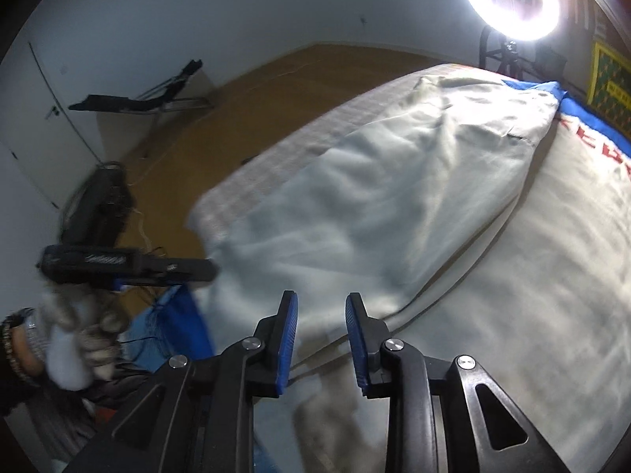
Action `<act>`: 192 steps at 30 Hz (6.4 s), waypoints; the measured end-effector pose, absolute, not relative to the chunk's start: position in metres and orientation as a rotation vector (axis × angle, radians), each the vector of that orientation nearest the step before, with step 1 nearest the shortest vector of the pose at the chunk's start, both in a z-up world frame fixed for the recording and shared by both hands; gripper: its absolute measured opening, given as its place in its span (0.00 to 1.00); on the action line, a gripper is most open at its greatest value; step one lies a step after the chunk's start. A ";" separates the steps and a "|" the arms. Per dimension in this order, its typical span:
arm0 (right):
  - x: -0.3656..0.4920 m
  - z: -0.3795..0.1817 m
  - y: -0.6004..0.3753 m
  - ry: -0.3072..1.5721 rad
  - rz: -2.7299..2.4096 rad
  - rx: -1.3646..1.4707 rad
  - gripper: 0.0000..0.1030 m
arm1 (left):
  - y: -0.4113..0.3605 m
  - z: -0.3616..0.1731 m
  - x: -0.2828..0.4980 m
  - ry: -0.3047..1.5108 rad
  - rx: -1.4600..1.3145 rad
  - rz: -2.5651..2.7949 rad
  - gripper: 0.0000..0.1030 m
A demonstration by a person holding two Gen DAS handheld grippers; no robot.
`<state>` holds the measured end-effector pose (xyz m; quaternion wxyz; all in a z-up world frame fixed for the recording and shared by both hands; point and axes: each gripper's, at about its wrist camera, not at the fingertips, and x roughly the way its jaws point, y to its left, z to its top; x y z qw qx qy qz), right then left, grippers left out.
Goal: Fold large clothes
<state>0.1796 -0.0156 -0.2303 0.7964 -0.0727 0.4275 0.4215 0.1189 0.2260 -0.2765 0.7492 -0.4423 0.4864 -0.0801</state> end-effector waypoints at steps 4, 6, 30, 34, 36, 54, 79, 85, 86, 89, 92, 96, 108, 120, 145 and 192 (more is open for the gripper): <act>0.169 -0.241 -0.004 0.940 0.910 -0.196 0.25 | 0.220 -0.274 0.120 1.066 -0.965 -0.198 0.52; 0.170 -0.247 -0.002 0.952 0.896 -0.205 0.25 | 0.214 -0.267 0.121 1.057 -0.924 -0.201 0.52; 0.257 -0.194 -0.021 1.038 0.900 0.038 0.54 | 0.129 -0.176 0.108 0.842 -0.434 -0.289 0.13; 0.290 -0.174 0.003 1.048 0.857 -0.001 0.54 | 0.119 -0.170 0.107 0.828 -0.393 -0.311 0.13; 0.309 -0.170 0.020 1.059 0.841 -0.012 0.54 | 0.114 -0.168 0.109 0.827 -0.377 -0.321 0.13; 0.431 -0.197 0.123 1.124 0.558 -0.208 0.58 | 0.107 -0.168 0.112 0.831 -0.370 -0.373 0.12; 0.438 -0.201 0.055 1.018 0.559 0.014 0.01 | 0.072 -0.159 0.106 0.814 -0.242 -0.424 0.12; 0.425 -0.189 -0.033 0.899 0.631 0.333 0.01 | 0.044 -0.151 0.097 0.805 -0.150 -0.473 0.11; 0.422 -0.189 -0.042 0.885 0.632 0.367 0.01 | 0.039 -0.151 0.096 0.807 -0.133 -0.478 0.11; 0.413 -0.200 -0.083 0.847 0.607 0.480 0.01 | 0.021 -0.150 0.092 0.814 -0.079 -0.504 0.11; 0.407 -0.222 -0.126 0.850 0.554 0.623 0.01 | 0.003 -0.152 0.091 0.824 -0.034 -0.532 0.11; 0.404 -0.250 -0.160 0.886 0.487 0.716 0.01 | -0.014 -0.158 0.089 0.850 0.010 -0.565 0.10; 0.412 -0.277 -0.183 0.980 0.398 0.655 0.00 | -0.048 -0.184 0.086 0.938 0.080 -0.650 0.10; 0.400 -0.252 -0.189 0.946 0.422 0.576 0.01 | 0.011 -0.157 0.050 0.946 -0.075 -0.664 0.08; 0.402 -0.271 -0.205 0.956 0.380 0.491 0.01 | 0.011 -0.220 0.116 1.060 -0.063 -0.560 0.08; 0.161 -0.191 -0.435 0.641 0.158 0.380 0.80 | -0.105 -0.142 0.157 0.869 0.003 -0.714 0.09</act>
